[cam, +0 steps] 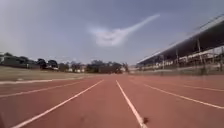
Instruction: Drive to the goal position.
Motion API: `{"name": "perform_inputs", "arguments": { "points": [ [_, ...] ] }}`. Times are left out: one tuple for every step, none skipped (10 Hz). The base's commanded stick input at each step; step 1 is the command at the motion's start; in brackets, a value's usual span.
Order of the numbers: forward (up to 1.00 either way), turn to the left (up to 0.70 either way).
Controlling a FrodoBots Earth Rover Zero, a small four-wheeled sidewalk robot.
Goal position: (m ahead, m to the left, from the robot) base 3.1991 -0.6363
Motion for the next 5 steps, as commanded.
{"name": "perform_inputs", "arguments": {
  "points": [
    [0.7,0.0],
    [0.7,0.0],
    [0.7,0.0],
    [0.7,0.0],
    [0.7,0.0]
  ]
}}
